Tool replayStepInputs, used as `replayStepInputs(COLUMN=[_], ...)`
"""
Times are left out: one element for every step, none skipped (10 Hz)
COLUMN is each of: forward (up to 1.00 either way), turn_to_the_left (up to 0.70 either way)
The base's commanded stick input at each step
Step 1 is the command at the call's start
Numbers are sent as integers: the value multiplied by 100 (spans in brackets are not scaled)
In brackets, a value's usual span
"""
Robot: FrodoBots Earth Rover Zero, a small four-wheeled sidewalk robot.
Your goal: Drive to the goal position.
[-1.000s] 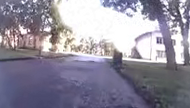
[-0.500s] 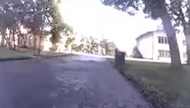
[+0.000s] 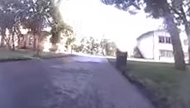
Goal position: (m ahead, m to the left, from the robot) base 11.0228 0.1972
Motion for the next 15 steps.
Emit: replayStepInputs(forward=[50,50,50,50,50,50,50,50,50,50,50,50,50,50,50], turn_to_the_left=[50,50,50,50,50,30,0,0,0,-9,-38,-50,-50,-50,-50])
